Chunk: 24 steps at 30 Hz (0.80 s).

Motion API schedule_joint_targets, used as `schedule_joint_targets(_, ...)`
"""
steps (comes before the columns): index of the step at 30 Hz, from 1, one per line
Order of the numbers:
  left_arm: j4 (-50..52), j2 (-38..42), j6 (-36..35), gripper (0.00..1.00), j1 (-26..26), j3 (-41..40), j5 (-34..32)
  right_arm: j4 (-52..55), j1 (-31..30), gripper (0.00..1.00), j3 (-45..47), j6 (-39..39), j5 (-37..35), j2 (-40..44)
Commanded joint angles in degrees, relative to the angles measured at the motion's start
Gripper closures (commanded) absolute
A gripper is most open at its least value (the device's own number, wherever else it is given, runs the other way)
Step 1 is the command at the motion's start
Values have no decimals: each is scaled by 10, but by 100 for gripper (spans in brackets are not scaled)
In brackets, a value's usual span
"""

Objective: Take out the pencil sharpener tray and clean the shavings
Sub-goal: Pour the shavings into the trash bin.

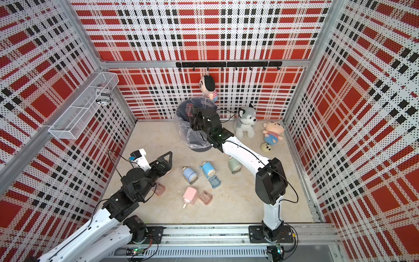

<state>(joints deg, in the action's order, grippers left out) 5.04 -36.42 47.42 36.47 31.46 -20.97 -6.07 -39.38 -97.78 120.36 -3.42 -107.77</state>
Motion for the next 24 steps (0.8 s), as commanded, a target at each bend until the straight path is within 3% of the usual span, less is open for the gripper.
schedule_joint_targets(1, 8, 4, -11, 2, 4, 19, -1, -5, -2, 50, 31, 17, -8, 7)
schedule_joint_targets(6, 4, -1, -10, 2, 4, 17, 0, -41, 2, 51, 73, 39, 13, -9)
schedule_joint_targets(15, 4, 2, -12, 2, 3, 17, -6, 0, -2, 50, 8, -5, -3, 4)
schedule_joint_targets(24, 3, 0, -14, 2, -1, 16, -10, -51, 0, 50, 80, 10, 10, -1)
